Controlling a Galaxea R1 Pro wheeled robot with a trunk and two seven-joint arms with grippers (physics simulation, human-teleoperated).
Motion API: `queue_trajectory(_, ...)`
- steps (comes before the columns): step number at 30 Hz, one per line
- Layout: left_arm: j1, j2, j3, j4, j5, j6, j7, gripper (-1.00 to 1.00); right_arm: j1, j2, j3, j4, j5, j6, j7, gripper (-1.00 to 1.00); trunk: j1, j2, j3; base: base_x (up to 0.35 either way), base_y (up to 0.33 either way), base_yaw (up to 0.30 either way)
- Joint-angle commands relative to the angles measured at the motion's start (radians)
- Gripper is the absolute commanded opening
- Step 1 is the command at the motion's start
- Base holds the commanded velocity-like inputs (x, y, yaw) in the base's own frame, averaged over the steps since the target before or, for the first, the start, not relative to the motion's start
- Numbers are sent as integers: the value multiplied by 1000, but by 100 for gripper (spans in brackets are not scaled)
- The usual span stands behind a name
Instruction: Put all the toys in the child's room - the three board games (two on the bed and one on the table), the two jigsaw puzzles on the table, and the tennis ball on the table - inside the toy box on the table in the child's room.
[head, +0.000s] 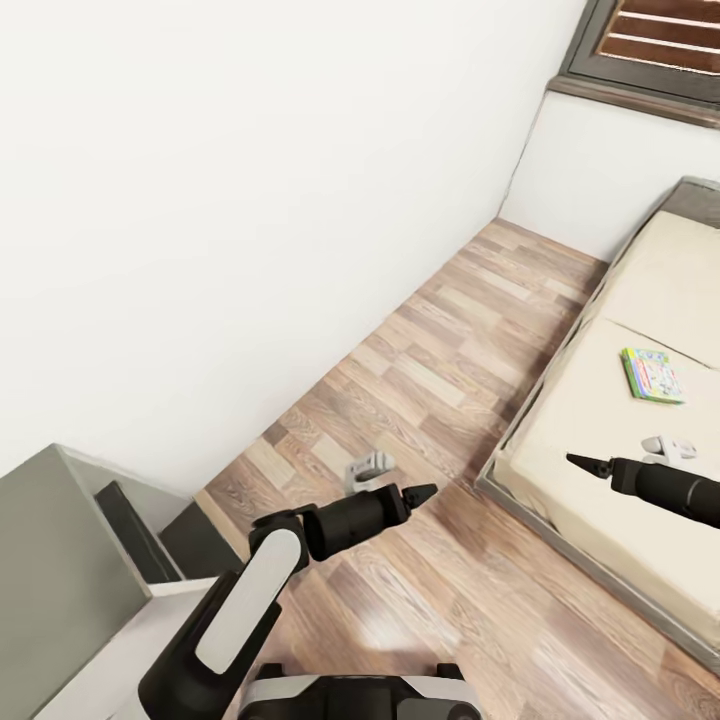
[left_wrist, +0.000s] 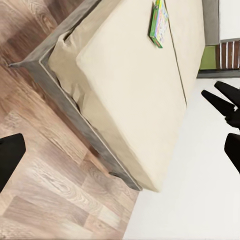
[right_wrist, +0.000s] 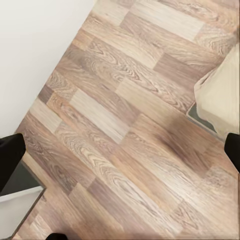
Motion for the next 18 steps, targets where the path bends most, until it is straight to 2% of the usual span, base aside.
queue_trajectory(1, 2, 1, 6, 2, 7, -4, 9, 100, -2, 0, -1, 2, 1, 6, 3, 100, 1, -2, -1, 0, 0, -282)
queue_trajectory(11, 11, 7, 25, 15, -8, -22, 8, 100, -11, 1, -2, 28, 1, 6, -32, 100, 1, -2, -1, 0, 0, -282)
queue_trajectory(18, 14, 9, 29, 17, -10, -25, 8, 100, -33, 2, -2, 66, 0, 6, -115, 100, 1, -2, -1, 35, 0, -282)
